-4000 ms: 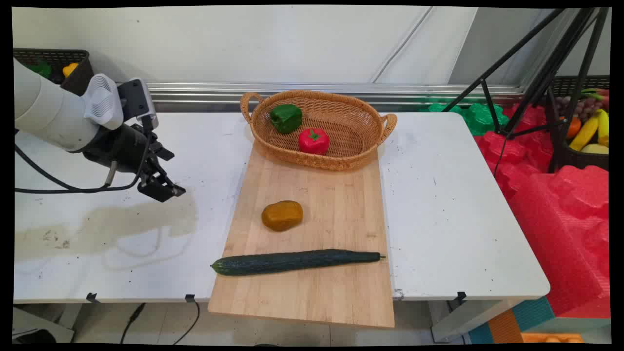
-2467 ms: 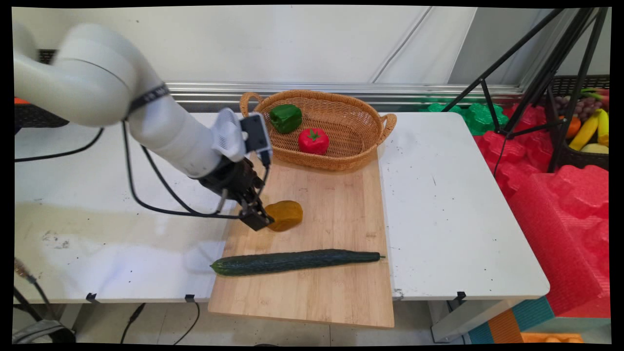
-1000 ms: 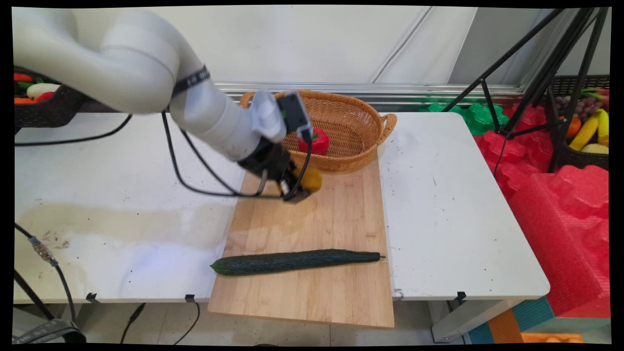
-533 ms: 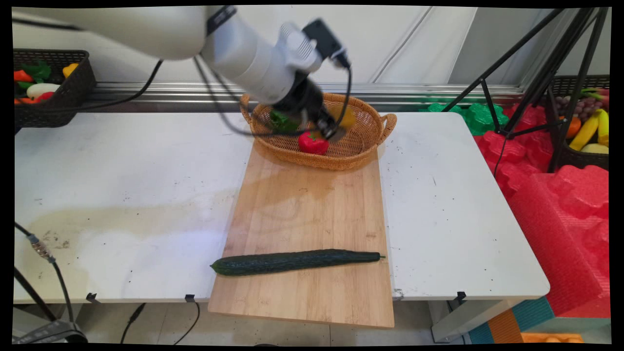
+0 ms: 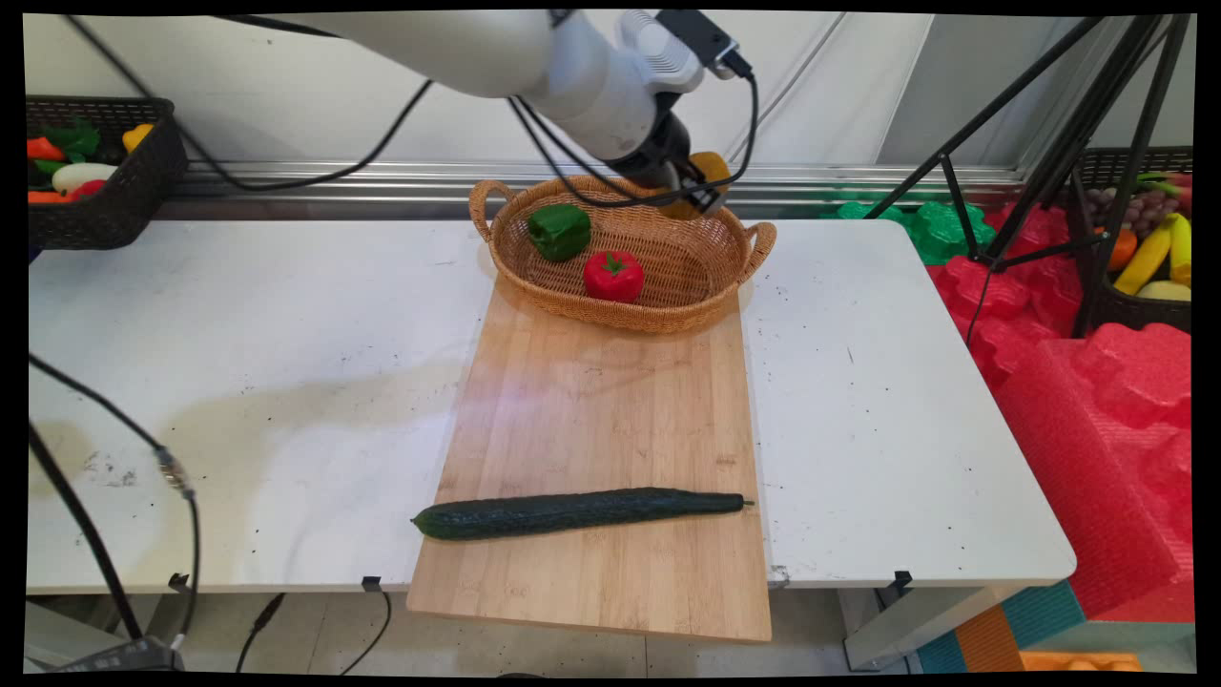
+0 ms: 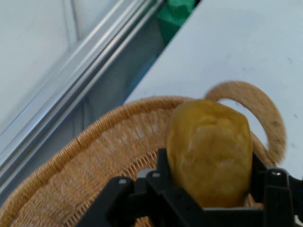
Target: Place the picked object in the vegetable basket
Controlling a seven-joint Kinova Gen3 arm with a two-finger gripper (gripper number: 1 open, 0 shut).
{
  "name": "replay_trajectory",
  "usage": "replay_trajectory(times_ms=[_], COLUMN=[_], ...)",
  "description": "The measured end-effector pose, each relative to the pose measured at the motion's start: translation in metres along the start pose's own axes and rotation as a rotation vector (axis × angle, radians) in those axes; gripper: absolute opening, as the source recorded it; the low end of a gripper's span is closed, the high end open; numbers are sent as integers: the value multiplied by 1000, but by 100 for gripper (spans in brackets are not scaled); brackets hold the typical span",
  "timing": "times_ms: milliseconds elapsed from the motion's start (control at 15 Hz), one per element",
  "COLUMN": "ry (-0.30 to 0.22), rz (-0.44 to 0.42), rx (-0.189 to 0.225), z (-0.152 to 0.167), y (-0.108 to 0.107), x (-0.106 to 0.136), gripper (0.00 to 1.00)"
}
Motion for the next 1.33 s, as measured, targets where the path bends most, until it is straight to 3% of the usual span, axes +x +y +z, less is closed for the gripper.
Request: replay_trajectory(times_ms=[267,667,1333], ry=[-29,-77,-144], rz=[-59,-115,-164], rx=[24,36,20], z=[56,109,140], y=[-1,-8,-13], x=[10,8,-14], gripper=[0,0,0])
